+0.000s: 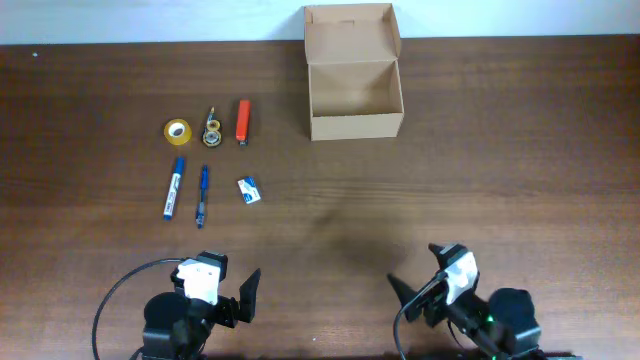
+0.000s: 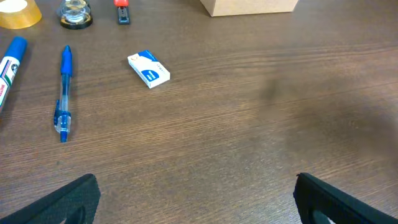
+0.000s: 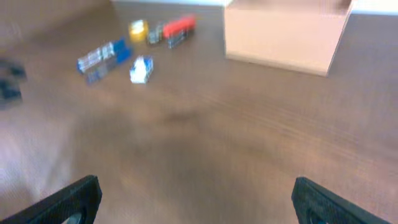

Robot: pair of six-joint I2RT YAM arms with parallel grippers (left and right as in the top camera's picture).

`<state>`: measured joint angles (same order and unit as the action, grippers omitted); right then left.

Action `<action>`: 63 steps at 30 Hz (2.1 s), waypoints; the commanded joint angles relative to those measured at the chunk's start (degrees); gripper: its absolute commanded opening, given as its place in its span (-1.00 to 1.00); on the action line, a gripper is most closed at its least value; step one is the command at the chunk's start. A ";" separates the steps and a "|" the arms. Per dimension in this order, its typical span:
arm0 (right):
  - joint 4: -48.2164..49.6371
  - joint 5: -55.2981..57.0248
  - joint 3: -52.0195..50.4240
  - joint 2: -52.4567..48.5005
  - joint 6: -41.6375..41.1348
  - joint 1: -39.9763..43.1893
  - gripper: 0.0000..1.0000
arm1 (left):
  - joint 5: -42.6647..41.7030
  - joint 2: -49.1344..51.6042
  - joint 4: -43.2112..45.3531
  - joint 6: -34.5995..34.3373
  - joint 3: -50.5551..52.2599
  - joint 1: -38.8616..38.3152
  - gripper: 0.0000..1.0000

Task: Pack container

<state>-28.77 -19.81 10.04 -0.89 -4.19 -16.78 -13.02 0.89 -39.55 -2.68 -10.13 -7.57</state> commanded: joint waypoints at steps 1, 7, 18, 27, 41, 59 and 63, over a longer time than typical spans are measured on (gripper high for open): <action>3.08 4.20 -0.31 0.68 -14.58 -0.46 0.98 | 0.42 -0.59 0.17 -0.33 0.33 0.28 0.98; 8.68 7.85 -0.52 0.52 -22.03 -0.42 0.98 | 0.42 -0.59 0.15 -0.33 0.33 0.28 0.99; 11.13 14.51 -0.35 -11.04 -23.76 -0.42 0.98 | 0.42 -0.59 0.15 -0.33 0.33 0.28 0.99; 22.32 14.62 5.68 -35.04 -23.28 -0.42 0.98 | 0.42 -0.59 0.15 -0.33 0.33 0.28 0.99; 23.58 14.45 35.08 -72.48 -14.40 -0.42 0.98 | 0.42 -0.59 0.15 -0.33 0.33 0.28 0.99; 17.59 9.22 72.41 -106.33 1.25 8.48 0.92 | 0.42 -0.59 0.15 -0.33 0.33 0.28 0.99; 16.98 8.17 76.96 -112.37 1.25 8.63 0.83 | 0.42 -0.59 0.15 -0.33 0.33 0.28 0.99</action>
<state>-11.55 -9.52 83.90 -109.91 -4.84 -8.23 -13.02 0.84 -39.55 -2.68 -10.11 -7.57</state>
